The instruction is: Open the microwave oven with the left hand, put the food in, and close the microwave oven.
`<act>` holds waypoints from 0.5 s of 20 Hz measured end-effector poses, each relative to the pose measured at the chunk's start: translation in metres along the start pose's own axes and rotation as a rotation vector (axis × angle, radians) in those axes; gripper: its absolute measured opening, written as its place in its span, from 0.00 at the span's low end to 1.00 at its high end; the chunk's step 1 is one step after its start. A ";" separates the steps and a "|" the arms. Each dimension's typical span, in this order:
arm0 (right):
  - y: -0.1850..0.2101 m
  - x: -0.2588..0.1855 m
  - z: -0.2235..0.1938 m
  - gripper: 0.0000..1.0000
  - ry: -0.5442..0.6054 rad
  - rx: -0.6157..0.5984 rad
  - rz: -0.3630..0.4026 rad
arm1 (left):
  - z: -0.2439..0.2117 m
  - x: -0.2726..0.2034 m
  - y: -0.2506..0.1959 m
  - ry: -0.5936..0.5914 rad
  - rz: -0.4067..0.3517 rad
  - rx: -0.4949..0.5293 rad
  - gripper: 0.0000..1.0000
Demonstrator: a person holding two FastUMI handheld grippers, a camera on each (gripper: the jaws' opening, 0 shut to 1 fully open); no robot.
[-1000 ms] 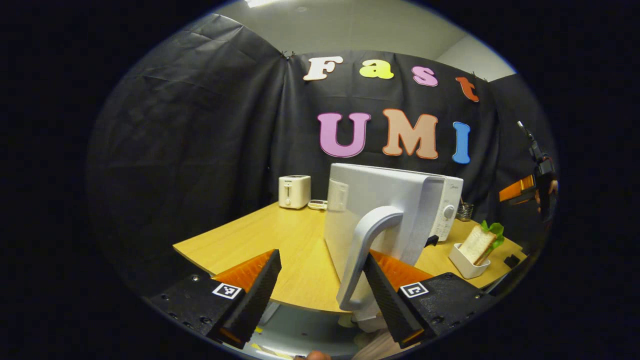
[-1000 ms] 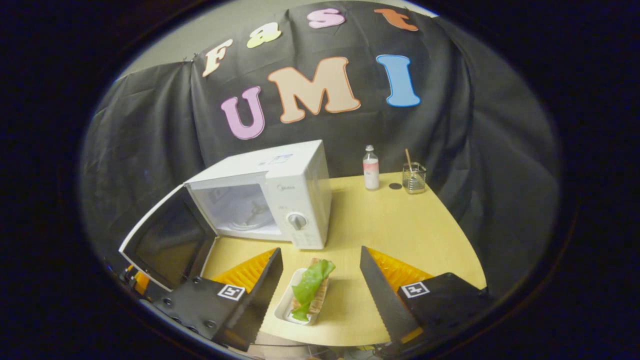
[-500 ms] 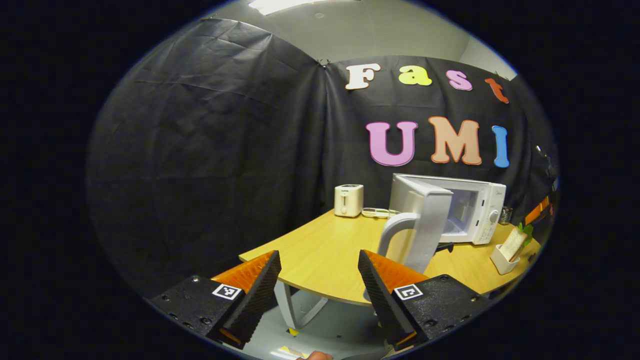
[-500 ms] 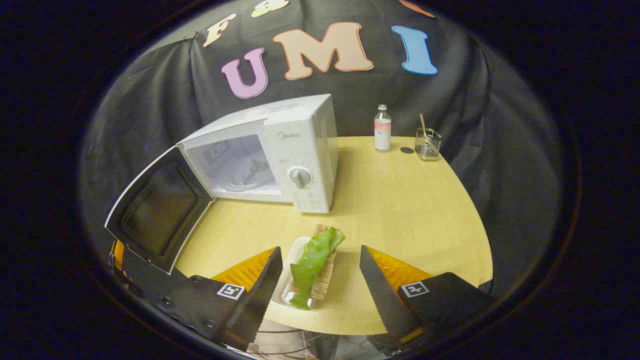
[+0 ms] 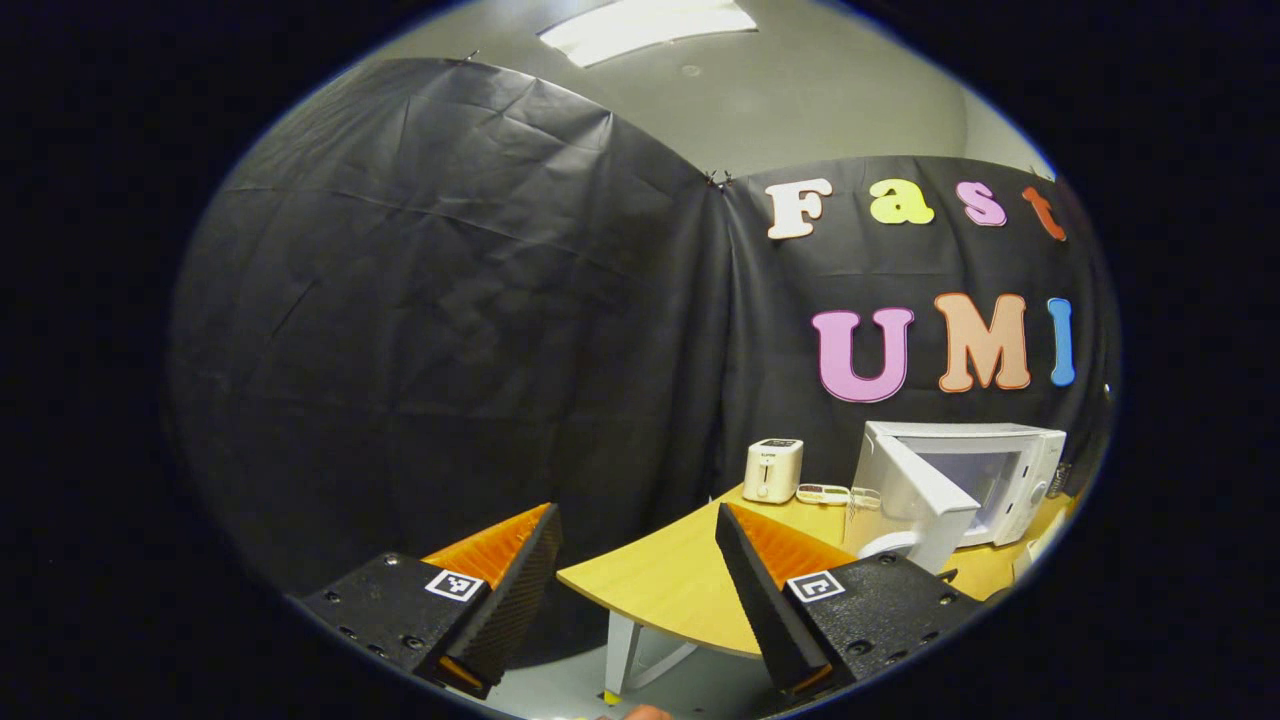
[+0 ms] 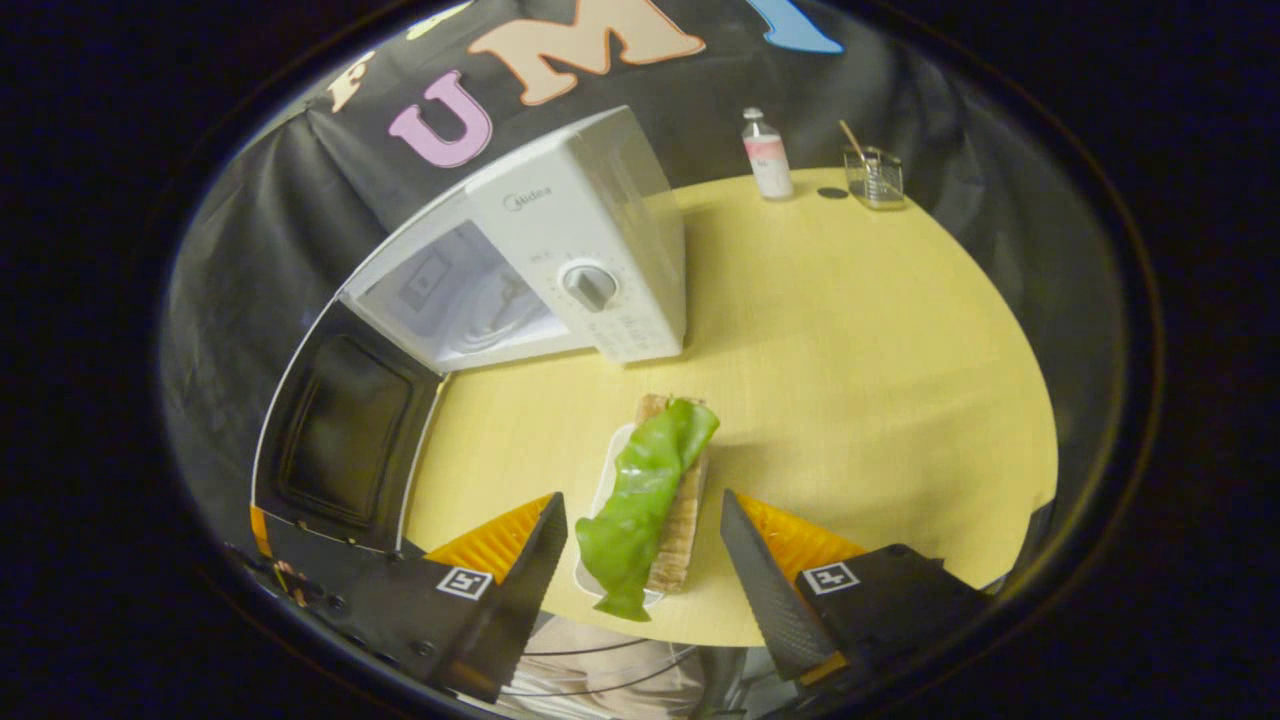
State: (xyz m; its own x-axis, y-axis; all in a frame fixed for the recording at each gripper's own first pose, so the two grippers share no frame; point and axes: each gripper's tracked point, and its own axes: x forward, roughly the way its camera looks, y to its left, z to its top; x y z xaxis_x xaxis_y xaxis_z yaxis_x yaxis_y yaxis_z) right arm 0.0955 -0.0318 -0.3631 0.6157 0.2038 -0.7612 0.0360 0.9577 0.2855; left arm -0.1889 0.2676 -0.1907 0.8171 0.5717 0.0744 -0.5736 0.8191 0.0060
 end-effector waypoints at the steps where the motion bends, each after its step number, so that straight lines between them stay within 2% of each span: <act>1: -0.001 0.002 -0.001 0.87 0.021 0.033 0.007 | 0.002 0.004 -0.004 -0.003 -0.011 -0.001 0.91; 2: -0.004 0.005 -0.001 0.87 0.032 0.057 0.002 | 0.004 0.008 -0.010 -0.008 -0.026 -0.010 0.94; 3: -0.008 0.008 0.000 0.87 0.038 0.075 -0.008 | 0.004 0.013 -0.017 -0.010 -0.037 -0.022 0.91; 4: -0.010 0.012 -0.001 0.87 0.047 0.091 -0.013 | 0.005 0.016 -0.021 -0.010 -0.039 -0.033 0.94; 6: -0.007 0.016 -0.007 0.83 0.087 0.135 0.006 | 0.000 0.025 -0.027 0.003 -0.043 -0.051 0.91; 7: -0.004 0.019 -0.009 0.83 0.098 0.154 0.019 | -0.003 0.029 -0.031 0.008 -0.048 -0.058 0.95; 8: -0.003 0.020 -0.008 0.81 0.107 0.162 0.019 | -0.005 0.032 -0.033 0.012 -0.053 -0.063 0.94; 10: -0.005 0.026 -0.016 0.53 0.120 0.140 -0.006 | -0.010 0.036 -0.034 0.022 -0.055 -0.061 0.94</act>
State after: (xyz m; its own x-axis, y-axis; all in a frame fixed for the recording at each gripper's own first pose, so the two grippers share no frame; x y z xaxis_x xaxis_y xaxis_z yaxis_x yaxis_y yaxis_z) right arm 0.0992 -0.0284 -0.3936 0.5169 0.2294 -0.8247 0.1535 0.9230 0.3530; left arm -0.1394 0.2614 -0.1983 0.8486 0.5263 0.0533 -0.5240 0.8502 -0.0510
